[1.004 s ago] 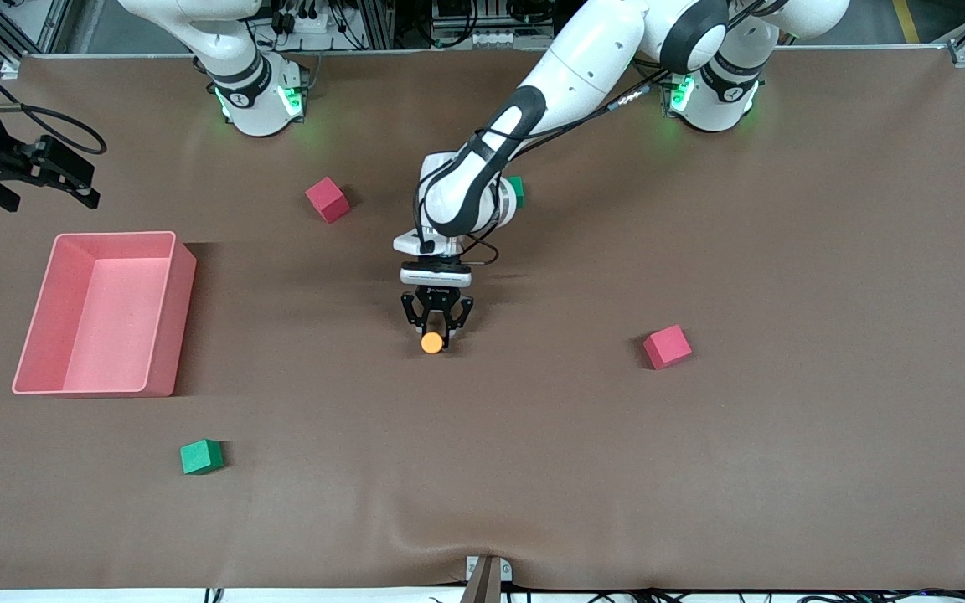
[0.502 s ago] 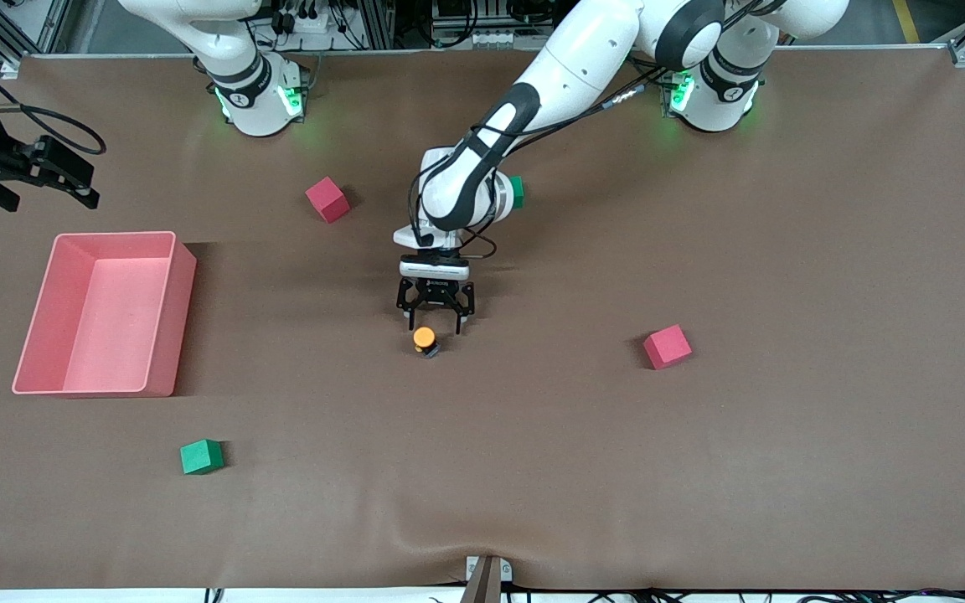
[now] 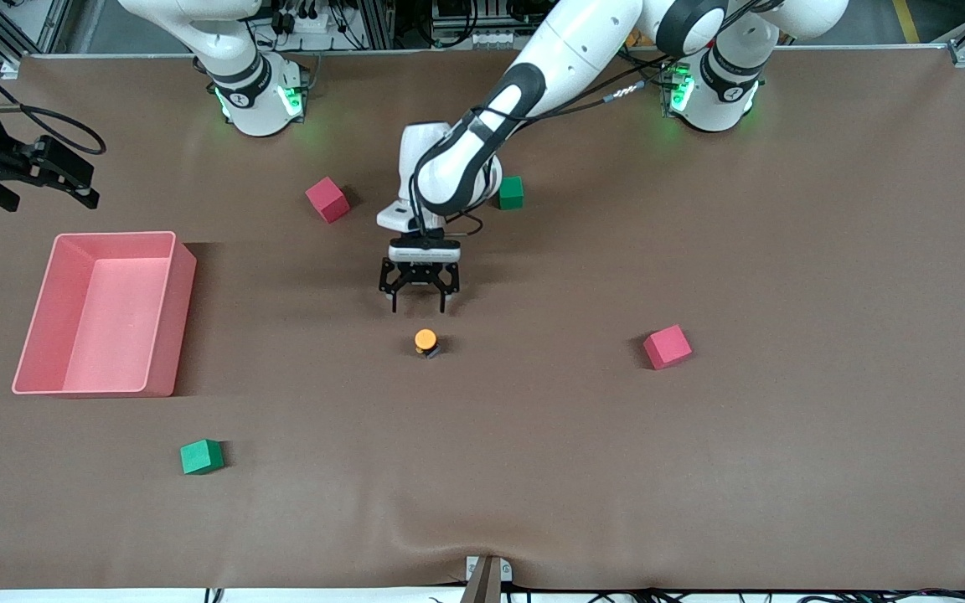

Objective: Place and upright button with both arms
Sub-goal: 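Raise the left gripper away from the standing button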

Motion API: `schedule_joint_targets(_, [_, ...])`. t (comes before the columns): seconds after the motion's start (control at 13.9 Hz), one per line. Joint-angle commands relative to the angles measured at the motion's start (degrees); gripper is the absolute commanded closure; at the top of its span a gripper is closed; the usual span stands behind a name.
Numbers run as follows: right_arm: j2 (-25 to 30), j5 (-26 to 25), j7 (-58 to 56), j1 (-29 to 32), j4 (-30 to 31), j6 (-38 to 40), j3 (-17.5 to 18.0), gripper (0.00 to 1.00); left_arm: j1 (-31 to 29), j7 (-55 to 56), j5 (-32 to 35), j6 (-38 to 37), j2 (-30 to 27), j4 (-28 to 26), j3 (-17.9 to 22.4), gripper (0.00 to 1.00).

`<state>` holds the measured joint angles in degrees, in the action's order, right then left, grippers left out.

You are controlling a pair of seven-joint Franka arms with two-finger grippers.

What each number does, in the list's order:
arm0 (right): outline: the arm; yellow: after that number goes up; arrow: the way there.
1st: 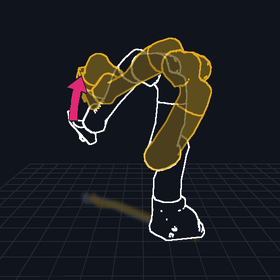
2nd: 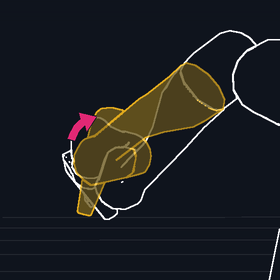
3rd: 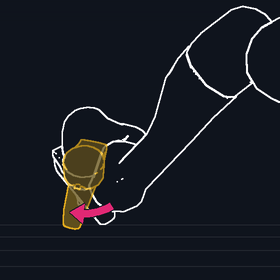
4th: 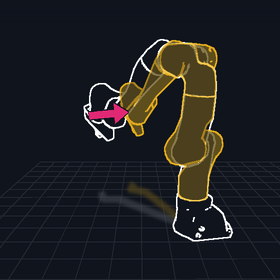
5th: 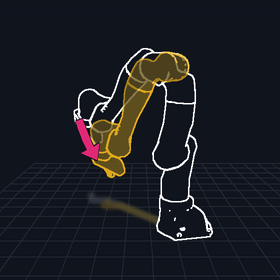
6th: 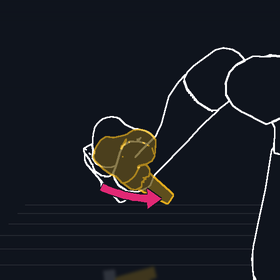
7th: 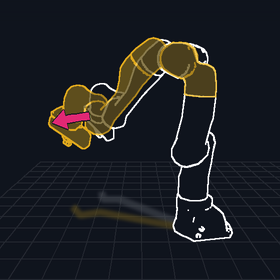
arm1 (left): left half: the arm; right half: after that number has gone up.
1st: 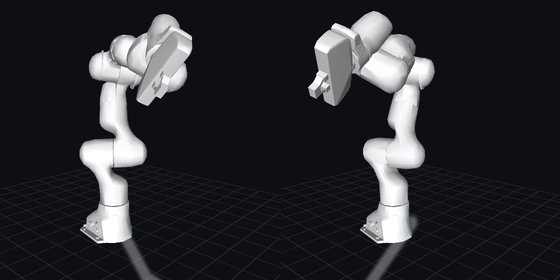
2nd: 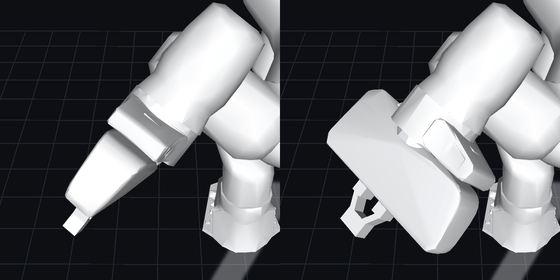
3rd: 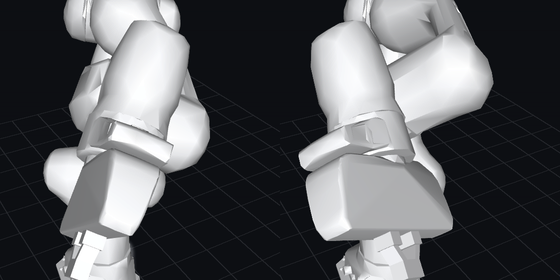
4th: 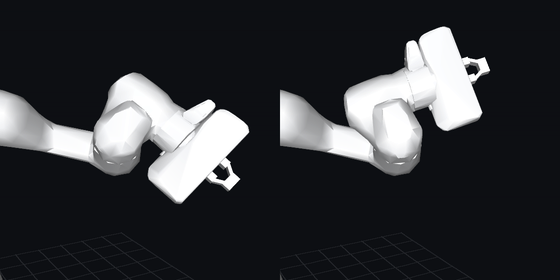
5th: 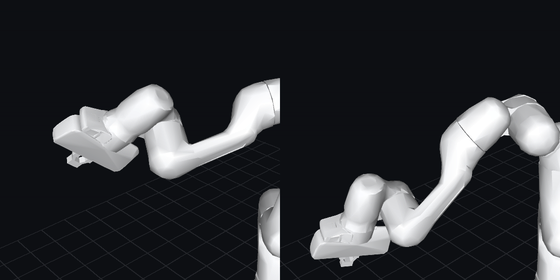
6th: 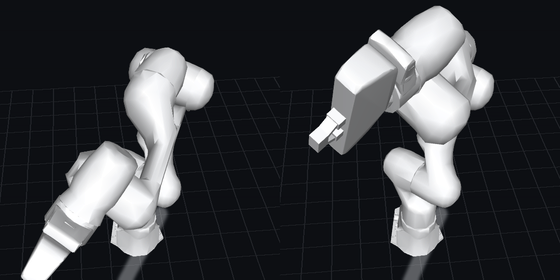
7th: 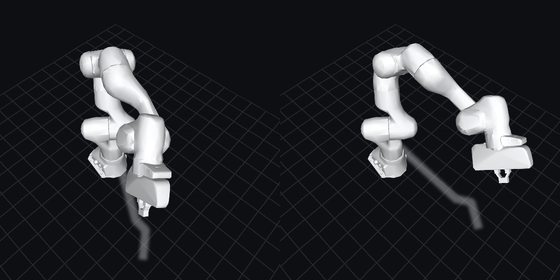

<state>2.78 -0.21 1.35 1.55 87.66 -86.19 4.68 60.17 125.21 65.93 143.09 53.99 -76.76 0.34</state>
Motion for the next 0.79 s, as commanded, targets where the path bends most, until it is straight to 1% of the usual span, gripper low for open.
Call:
schedule_joint_targets(0.0, [-0.1, 0.4, -0.6, 1.2, -0.5, 0.6, 0.7, 0.0, 0.3, -1.1, -8.2, -6.7, -4.4, -2.5, -3.1, 0.0])
schedule_joint_targets(0.14, [-0.1, 0.5, -0.6, 1.2, -0.5, 0.5, 0.7, 0.0, 0.3, -7.7, -15.9, -16.1, -6.5, -2.0, -6.0, 0.0])
schedule_joint_targets(0.22, [-0.1, 0.5, -0.6, 1.1, -0.5, 0.5, 0.7, 0.0, 0.3, -10.5, -19.3, -19.4, -7.9, -1.8, -7.0, 0.0])
schedule_joint_targets(0.43, [-0.1, 0.6, -0.6, 1.1, -0.5, 0.5, 0.7, 0.0, 0.3, -18.6, -26.4, -25.5, -13.2, -1.8, -7.4, 0.0])
schedule_joint_targets(0.57, [-0.1, 0.6, -0.6, 1.0, -0.5, 0.5, 0.7, 0.0, -0.2, -23.9, -33.2, -30.3, -17.5, -1.8, -7.0, 0.0])
schedule_joint_targets(0.72, [-0.1, 0.6, -0.6, 1.0, -0.5, 0.6, 0.8, 0.0, -2.2, -29.8, -35.4, -36.1, -22.7, -1.9, -6.8, 0.0])
